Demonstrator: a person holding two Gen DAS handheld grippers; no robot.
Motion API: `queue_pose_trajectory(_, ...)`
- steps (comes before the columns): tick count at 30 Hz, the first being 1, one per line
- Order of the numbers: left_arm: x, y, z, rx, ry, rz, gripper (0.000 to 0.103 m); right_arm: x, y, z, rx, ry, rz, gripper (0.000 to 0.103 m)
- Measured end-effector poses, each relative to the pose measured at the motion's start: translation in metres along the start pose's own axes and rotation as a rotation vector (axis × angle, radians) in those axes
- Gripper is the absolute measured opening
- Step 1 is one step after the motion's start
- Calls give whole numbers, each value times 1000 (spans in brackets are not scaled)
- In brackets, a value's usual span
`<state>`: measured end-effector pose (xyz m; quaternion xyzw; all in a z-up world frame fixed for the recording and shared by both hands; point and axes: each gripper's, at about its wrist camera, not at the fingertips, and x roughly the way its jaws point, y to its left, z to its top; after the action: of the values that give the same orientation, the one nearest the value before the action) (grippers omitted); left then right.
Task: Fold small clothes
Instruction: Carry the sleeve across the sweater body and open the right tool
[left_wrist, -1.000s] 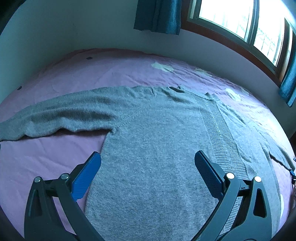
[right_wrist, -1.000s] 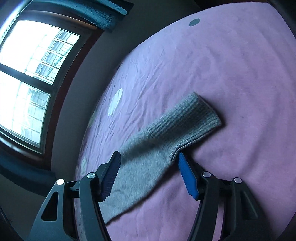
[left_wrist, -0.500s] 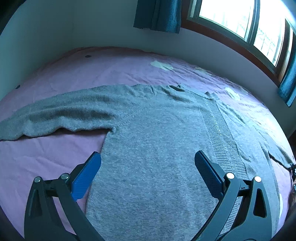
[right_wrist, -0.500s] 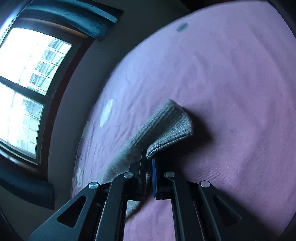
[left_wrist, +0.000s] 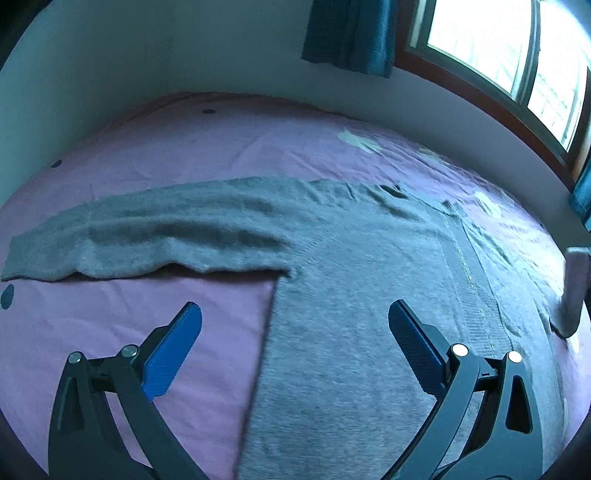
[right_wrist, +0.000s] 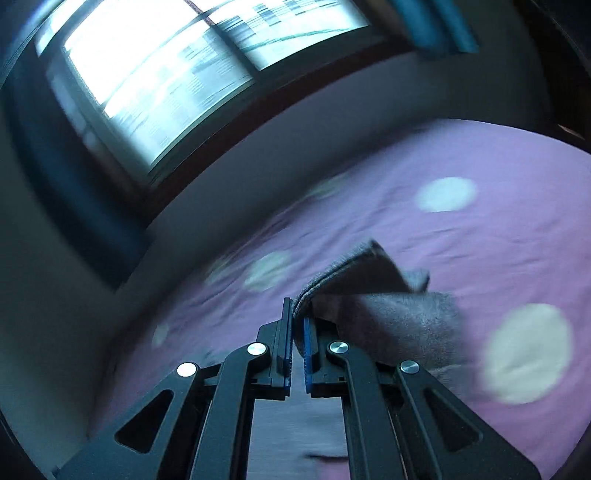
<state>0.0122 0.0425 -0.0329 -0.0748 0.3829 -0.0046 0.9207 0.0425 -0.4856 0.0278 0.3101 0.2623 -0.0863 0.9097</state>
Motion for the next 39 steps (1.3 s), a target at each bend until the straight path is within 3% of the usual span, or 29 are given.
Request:
queue_pose_trajectory(9,-3,17,7,-52,-13,7,101,84,168,-93,-306,191,152,5)
queue_pose_trajectory(16,-2,14,4,-44,-8,3,101,95,228,-178,-539,311,187,5)
queue_pose_trajectory(23,2,11,1,-44,9,-3,101,94,245,-230,-788,387,176,5)
queue_pose_trajectory(30,3,9,-1,-38,13,-5,101,103,239,-242,-808,480,218,6)
queue_pose_trajectory(34,6,7,-2,-35,22,-8,101,106,237,-244,-777,522,265,14)
queue_pose_trajectory(39,8,5,-3,-33,30,-11,101,104,242,-249,-772,546,331,45)
